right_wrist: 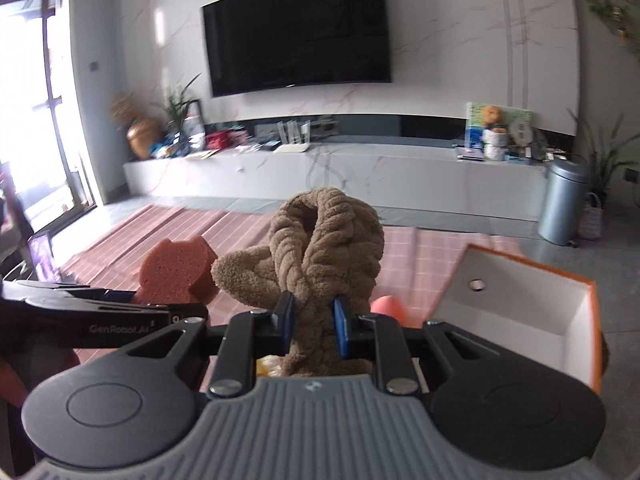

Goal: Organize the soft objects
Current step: 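Carry the sponge and rope into the orange box and open both tools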

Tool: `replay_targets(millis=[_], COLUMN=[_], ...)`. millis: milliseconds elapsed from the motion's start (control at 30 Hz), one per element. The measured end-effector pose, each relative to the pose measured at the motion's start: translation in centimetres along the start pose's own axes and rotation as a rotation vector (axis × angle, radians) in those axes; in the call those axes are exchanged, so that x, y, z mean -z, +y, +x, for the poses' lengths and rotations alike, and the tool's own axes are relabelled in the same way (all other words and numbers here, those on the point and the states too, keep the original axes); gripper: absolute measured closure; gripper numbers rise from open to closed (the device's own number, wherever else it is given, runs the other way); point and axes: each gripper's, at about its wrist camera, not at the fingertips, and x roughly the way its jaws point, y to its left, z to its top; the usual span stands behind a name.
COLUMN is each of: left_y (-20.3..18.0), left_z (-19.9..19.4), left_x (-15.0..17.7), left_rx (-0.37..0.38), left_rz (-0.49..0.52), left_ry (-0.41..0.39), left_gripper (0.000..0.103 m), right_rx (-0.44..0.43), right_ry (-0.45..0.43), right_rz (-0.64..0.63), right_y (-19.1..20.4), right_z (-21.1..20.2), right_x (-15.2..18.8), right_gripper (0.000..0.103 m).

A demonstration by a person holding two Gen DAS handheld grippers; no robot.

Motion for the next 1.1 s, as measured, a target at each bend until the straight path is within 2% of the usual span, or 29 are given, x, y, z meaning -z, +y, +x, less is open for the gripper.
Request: replay_targets(millis=[133,233,333,633,933,1100], left_y=[-4.5,-7.3,-9.5,-12.3,-15.3,-16.0], left_z=[2.5,5.3,8.1,15.7,17.7,18.7], left_x=[-2.2,-3.3,-3.6,-2.7,-1.8,-1.3], left_rx=[0.128,0.218,0.271,0.297,0.287,0.295], left_rz=[0.083,0.117,0.150,0.205,0.360,0.393], left_ry=[0.012,0.072,0.141,0.360,0.404,0.441], left_gripper=[0.024,0.024,0.024,0.024,0.023,0.023], right_rx=[0.098,0.147,0.188,0.178,0.170,0.171], right_ry=[0.020,0.074,0.127,0.261,0.331,0.349], right_rz=[0.042,0.099,0.130,0.300,0.335,0.354], right_y=[-4.2,-7.6,-10.4,-15.7,-17.3,-18.1], right_z=[-0.4,0.2,1.1,6.0,9.5,9.7], right_x=[-0.7,-0.4,0.6,4.3,6.2,6.8], right_gripper=[0.084,0.084,0.084,0.084,0.084,0.084])
